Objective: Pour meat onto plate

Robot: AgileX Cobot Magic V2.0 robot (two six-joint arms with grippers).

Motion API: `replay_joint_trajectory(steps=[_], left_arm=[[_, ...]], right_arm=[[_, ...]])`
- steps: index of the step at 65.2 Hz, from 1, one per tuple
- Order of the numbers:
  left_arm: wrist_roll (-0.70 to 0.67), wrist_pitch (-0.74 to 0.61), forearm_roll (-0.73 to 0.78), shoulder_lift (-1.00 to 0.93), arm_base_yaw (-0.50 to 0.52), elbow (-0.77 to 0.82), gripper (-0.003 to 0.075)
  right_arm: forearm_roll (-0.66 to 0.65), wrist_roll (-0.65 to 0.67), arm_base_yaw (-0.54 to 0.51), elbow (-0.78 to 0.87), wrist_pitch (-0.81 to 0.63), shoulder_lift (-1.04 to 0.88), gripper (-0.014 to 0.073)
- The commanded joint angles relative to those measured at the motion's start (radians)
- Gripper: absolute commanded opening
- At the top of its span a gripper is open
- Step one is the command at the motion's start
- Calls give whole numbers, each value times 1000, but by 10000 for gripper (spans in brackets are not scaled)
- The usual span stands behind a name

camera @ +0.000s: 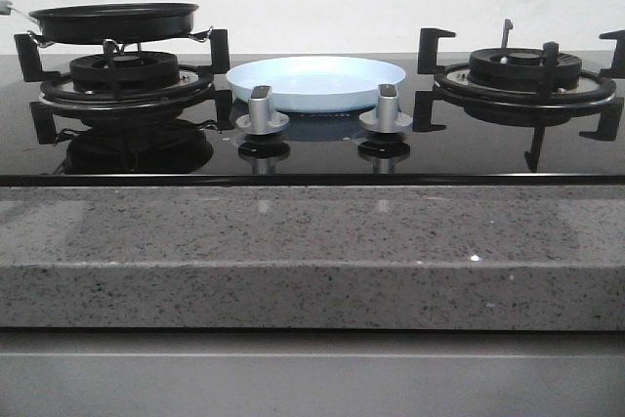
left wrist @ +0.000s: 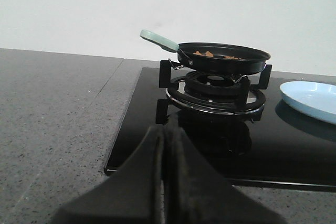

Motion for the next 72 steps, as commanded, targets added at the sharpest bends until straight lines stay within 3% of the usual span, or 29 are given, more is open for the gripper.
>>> replay_joint_trajectory(steps=[1, 64, 72], left_arm=[[-6, -88, -7, -17, -7, 6, -20], [-6, -120, -7, -16, -7, -9, -20], [-6, -99, -7, -12, -7, -81, -20]], right_arm=[[-4, -8, -6, -5, -89, -15, -71], [-4, -8, -6, -8, -89, -15, -71], [-4, -8, -6, -52, -15, -15, -71]])
